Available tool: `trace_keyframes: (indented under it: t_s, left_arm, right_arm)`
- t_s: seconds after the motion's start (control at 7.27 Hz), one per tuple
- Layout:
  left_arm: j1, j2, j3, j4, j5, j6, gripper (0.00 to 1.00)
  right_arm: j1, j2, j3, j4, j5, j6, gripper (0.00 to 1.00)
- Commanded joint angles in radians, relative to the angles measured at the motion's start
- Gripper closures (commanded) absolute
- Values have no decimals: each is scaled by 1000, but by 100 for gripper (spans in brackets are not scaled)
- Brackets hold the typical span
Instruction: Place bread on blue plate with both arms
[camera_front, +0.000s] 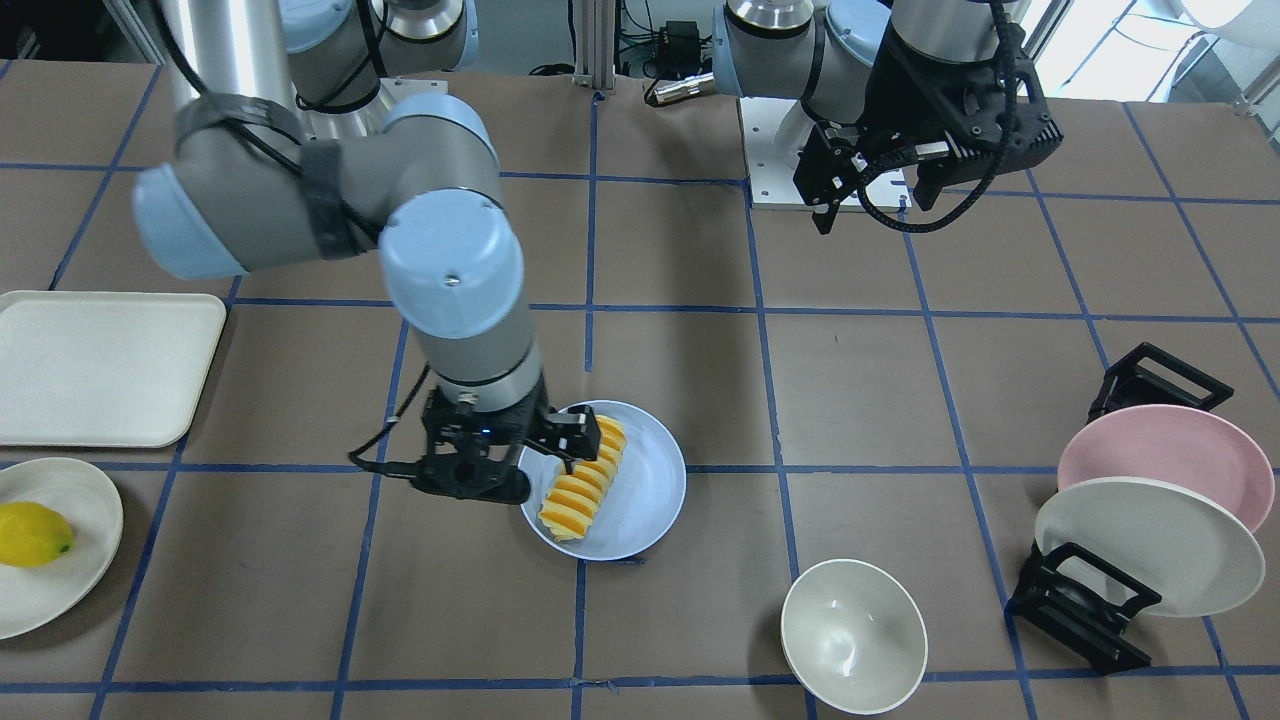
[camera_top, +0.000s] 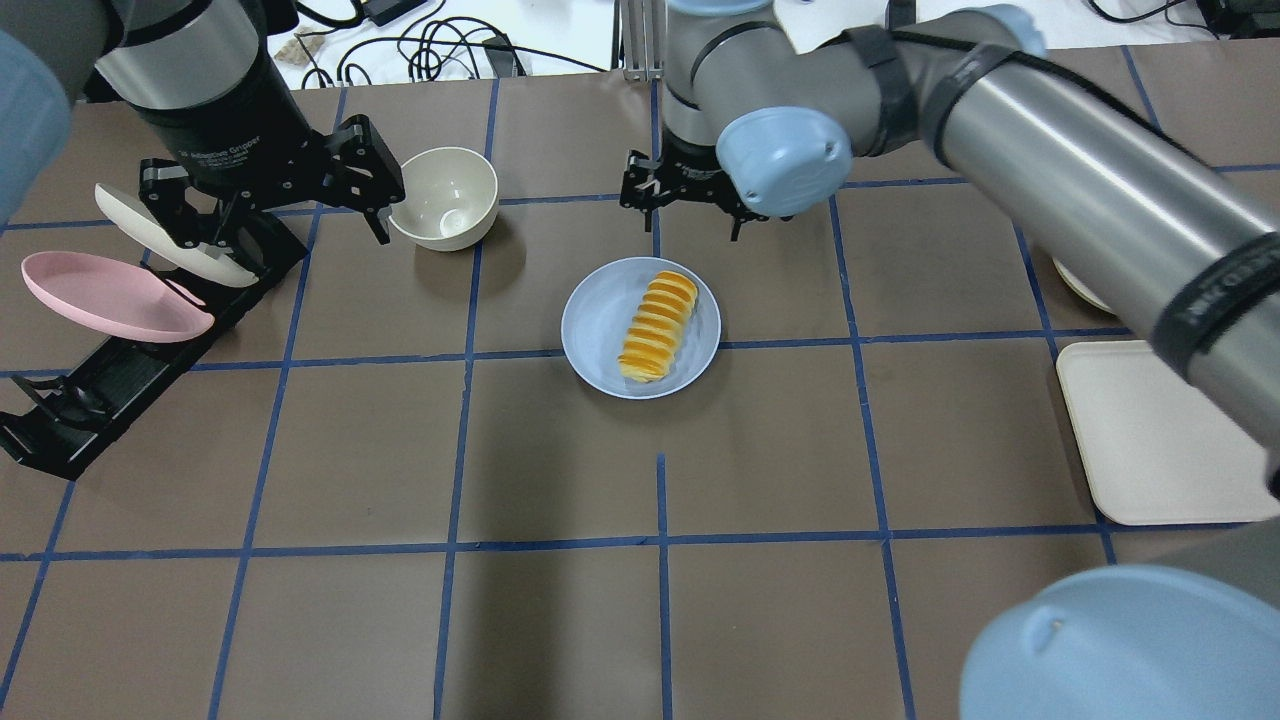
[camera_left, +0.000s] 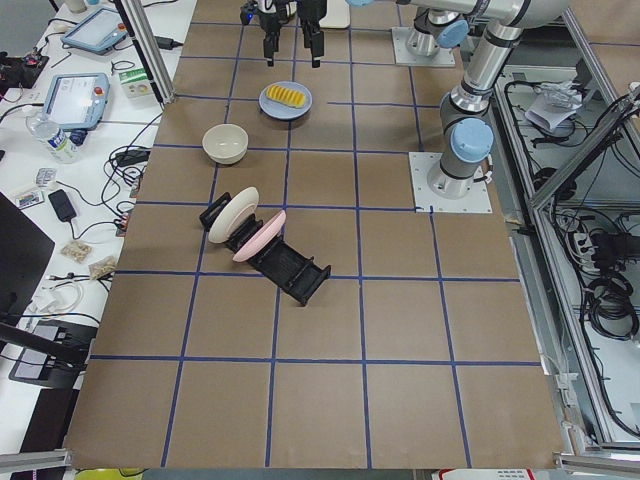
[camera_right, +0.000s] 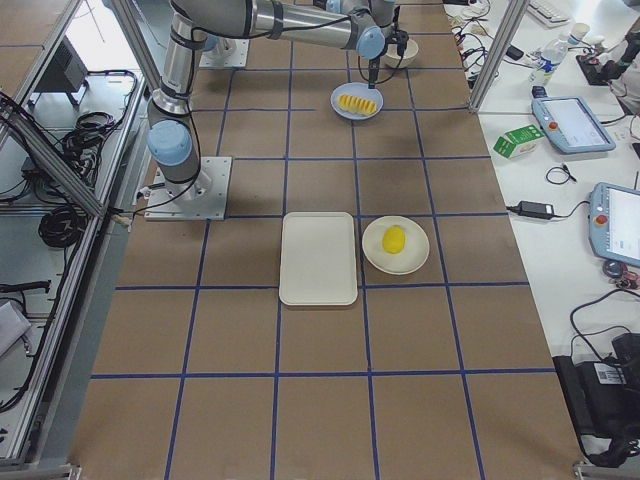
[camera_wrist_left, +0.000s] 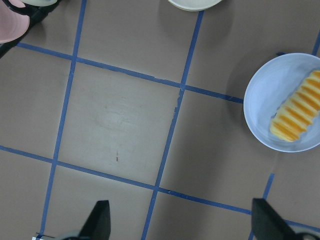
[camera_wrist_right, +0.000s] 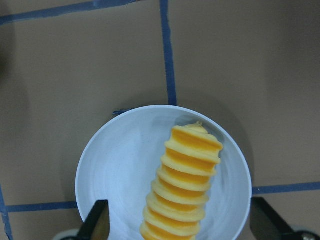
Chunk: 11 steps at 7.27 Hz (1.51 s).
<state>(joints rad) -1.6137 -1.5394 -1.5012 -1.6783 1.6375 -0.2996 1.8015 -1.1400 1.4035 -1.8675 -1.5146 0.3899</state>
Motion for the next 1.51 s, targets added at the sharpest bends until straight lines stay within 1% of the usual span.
trace_keyframes:
  t_s: [0.0,0.14,0.28,0.41,0.55,0.69,0.83,1.1,1.24,1.38]
  left_arm:
    - [-3,8,-1,-3,8,1,0]
    - [-3,10,-2,-3,8,1,0]
    - [-6,8,-1,-3,7,1,0]
    - [-6,8,-2,-3,7,1,0]
    - [-6,7,-1,-3,8,1,0]
    - [-6,8,-1,-1,8,1,0]
    - [-6,7,1,8,8,2,0]
    - [-6,7,-1,8,10,2,0]
    - [-6,7,-1,8,10,2,0]
    - [-5,7,-1,9,10,2,0]
  right_arm:
    - [-161,-123,8,132,-3,-80,0]
    - [-174,-177,18,161,-6,-83,0]
    - [-192,-231,20,225,-6,-86,0]
    - [-188,-283,20,244,-6,-85,0]
    - [-189,-308,20,276,-7,-86,0]
    - [-188,-311,20,283,-18,-124,0]
    - [-194,-325,22,289,-18,-232,0]
    - [-240,-330,22,317,-24,-261,0]
    - [-238,-386,22,358,-39,-260,0]
    - [-234,-421,49,364,-38,-252,0]
